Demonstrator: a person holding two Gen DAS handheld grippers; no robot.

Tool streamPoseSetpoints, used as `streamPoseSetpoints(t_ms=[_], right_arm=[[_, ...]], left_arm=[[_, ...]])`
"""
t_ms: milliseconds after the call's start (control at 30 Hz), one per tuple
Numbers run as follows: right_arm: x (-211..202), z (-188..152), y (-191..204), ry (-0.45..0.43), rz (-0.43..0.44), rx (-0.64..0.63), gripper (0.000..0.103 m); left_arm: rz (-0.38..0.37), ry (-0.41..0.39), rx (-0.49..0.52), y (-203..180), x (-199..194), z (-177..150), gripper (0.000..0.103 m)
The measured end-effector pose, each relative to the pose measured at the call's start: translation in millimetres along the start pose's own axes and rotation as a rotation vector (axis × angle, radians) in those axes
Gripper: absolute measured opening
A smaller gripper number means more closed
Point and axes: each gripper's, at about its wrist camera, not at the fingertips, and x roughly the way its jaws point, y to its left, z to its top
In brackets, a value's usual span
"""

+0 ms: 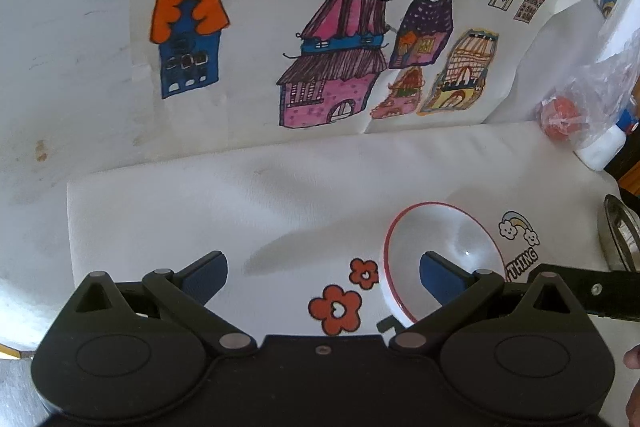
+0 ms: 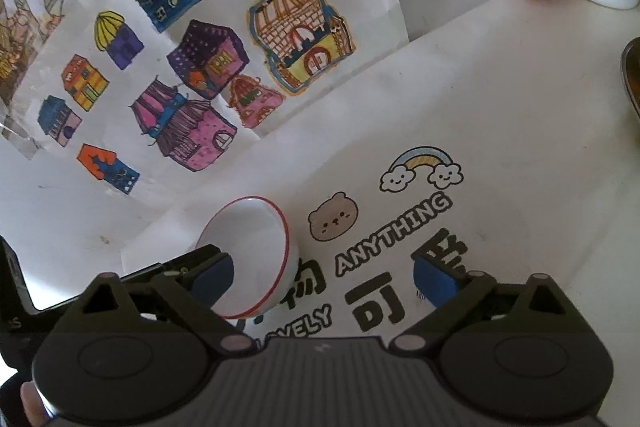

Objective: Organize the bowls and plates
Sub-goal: 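Move both grippers to the second red-rimmed white bowl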

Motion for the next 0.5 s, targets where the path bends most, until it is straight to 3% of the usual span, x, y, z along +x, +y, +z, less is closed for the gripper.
streamPoseSetpoints(t_ms=[300,433,500], right_arm=[[13,1,9,-0.011,-0.038,-0.058,0.080],[14,0,12,-0.024,-0.051,-0.073,0.060],[14,0,13,-0.020,-0.046,-0.071,0.058]], left_arm=[[0.016,0.009,0.026,-5,10,3,0.102],[0.011,0.010,0.050,-8,10,2,0.102],[0.002,0.010,0.060,-10,10,2,0.098]])
